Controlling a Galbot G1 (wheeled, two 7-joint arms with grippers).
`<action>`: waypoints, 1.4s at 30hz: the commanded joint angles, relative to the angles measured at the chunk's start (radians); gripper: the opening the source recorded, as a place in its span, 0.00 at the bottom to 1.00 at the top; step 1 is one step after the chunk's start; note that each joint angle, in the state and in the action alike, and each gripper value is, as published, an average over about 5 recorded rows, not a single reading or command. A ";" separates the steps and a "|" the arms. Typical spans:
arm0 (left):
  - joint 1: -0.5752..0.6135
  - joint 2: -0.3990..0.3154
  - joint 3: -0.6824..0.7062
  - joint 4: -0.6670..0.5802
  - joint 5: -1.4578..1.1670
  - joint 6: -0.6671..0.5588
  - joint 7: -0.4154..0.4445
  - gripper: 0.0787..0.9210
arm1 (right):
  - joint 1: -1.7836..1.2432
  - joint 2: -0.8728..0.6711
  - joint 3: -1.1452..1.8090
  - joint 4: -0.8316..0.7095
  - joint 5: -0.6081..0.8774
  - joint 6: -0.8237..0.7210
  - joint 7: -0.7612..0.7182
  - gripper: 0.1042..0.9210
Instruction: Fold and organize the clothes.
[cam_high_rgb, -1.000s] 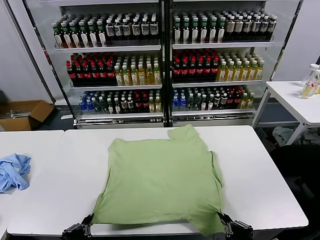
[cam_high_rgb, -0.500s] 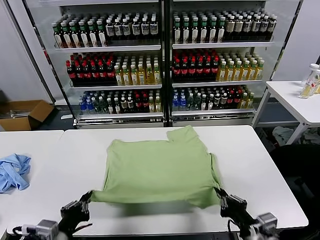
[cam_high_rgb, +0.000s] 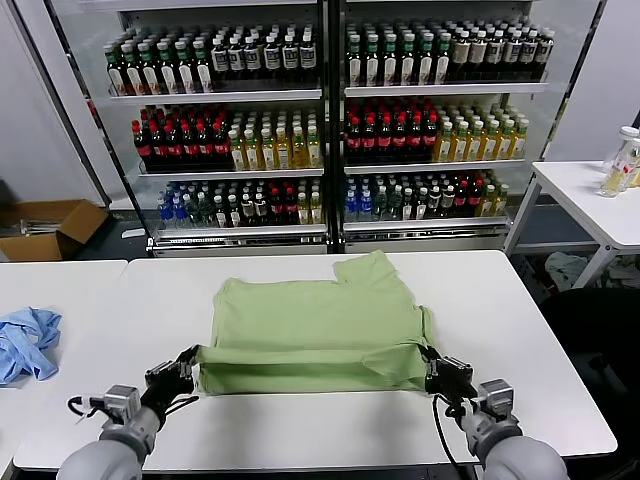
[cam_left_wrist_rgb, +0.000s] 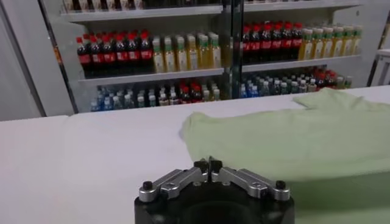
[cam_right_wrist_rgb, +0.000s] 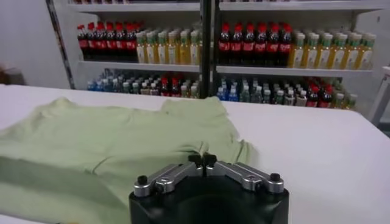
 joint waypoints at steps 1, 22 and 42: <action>-0.167 -0.030 0.086 0.207 0.074 -0.039 0.037 0.00 | 0.081 0.027 -0.061 -0.138 -0.043 -0.005 0.001 0.00; 0.138 -0.005 0.010 -0.094 -0.019 0.007 -0.021 0.66 | -0.140 -0.008 0.044 0.027 -0.048 -0.015 0.039 0.68; 0.114 -0.035 0.034 -0.012 0.023 0.098 -0.083 0.62 | -0.098 0.022 0.003 -0.067 0.002 -0.014 0.045 0.57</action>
